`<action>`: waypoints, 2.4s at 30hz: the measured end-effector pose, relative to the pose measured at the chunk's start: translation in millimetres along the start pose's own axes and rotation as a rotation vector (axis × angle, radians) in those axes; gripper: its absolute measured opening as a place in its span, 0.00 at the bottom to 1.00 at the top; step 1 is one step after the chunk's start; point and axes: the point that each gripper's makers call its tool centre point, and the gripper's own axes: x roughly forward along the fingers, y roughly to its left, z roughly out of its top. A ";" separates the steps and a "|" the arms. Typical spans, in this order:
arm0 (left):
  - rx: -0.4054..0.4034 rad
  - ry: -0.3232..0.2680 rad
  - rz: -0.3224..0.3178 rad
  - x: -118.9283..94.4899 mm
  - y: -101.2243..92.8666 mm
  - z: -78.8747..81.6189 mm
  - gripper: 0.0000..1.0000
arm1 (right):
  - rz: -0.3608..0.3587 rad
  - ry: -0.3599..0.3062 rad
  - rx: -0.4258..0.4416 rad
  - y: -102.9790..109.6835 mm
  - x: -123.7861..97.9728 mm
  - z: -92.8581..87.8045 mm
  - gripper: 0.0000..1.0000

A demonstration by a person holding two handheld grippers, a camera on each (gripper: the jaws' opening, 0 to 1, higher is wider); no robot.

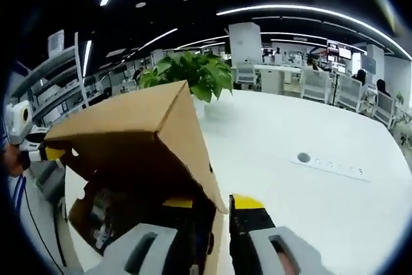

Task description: Operate the shoe box by opening the lid, removing the specified soft item, and placing it in the target area until the item is outside and the box remains undamaged.

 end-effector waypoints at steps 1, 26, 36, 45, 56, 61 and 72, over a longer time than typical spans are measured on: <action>-0.004 -0.001 0.000 0.7 0.9 0.6 0.19 | -0.007 0.001 -0.017 0.7 -0.1 0.8 0.01; -0.148 0.062 0.098 9.8 22.9 -27.7 0.19 | 0.020 -0.004 -0.009 1.9 7.8 18.1 0.00; -0.230 0.096 0.106 18.8 21.3 -40.5 0.11 | 0.027 0.005 -0.014 2.9 11.2 22.7 0.00; -0.244 0.127 0.124 26.9 24.8 -43.9 0.08 | 0.030 0.018 -0.027 2.4 15.0 26.3 0.00; -0.272 0.122 0.127 32.1 29.4 -40.2 0.04 | 0.028 0.031 -0.030 1.1 22.8 30.8 0.00; -0.279 0.122 0.126 34.9 32.2 -39.2 0.04 | 0.031 0.035 -0.034 0.2 26.3 32.1 0.00; -0.294 0.142 0.141 44.6 41.4 -38.4 0.03 | 0.023 0.058 -0.047 -0.9 36.9 35.5 0.00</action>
